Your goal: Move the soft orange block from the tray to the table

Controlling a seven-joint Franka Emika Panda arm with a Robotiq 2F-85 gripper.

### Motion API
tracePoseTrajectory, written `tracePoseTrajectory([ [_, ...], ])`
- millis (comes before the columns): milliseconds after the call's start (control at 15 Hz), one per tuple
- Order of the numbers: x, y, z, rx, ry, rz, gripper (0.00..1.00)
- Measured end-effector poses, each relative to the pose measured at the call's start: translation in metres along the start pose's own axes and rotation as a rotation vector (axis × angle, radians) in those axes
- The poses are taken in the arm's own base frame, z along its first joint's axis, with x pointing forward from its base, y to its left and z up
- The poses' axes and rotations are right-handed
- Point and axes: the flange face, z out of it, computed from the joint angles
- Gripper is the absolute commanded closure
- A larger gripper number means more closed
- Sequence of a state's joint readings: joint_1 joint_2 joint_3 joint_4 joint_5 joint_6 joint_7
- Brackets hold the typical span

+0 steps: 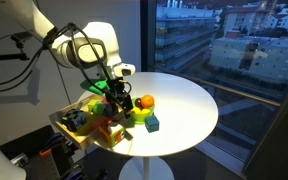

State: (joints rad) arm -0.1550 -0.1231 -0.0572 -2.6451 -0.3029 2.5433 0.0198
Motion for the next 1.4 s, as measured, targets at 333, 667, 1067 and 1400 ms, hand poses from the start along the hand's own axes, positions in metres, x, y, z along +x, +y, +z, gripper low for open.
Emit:
tracePoseTrajectory([
  [333,-0.007,-0.008,0.0,0.003,-0.079,-0.01,0.0],
  [667,-0.016,-0.024,-0.015,0.033,-0.165,0.001,0.0],
  [1067,-0.026,-0.042,-0.052,0.032,-0.226,-0.026,0.0],
  [1400,-0.036,-0.054,-0.101,0.042,-0.25,-0.034,0.0],
])
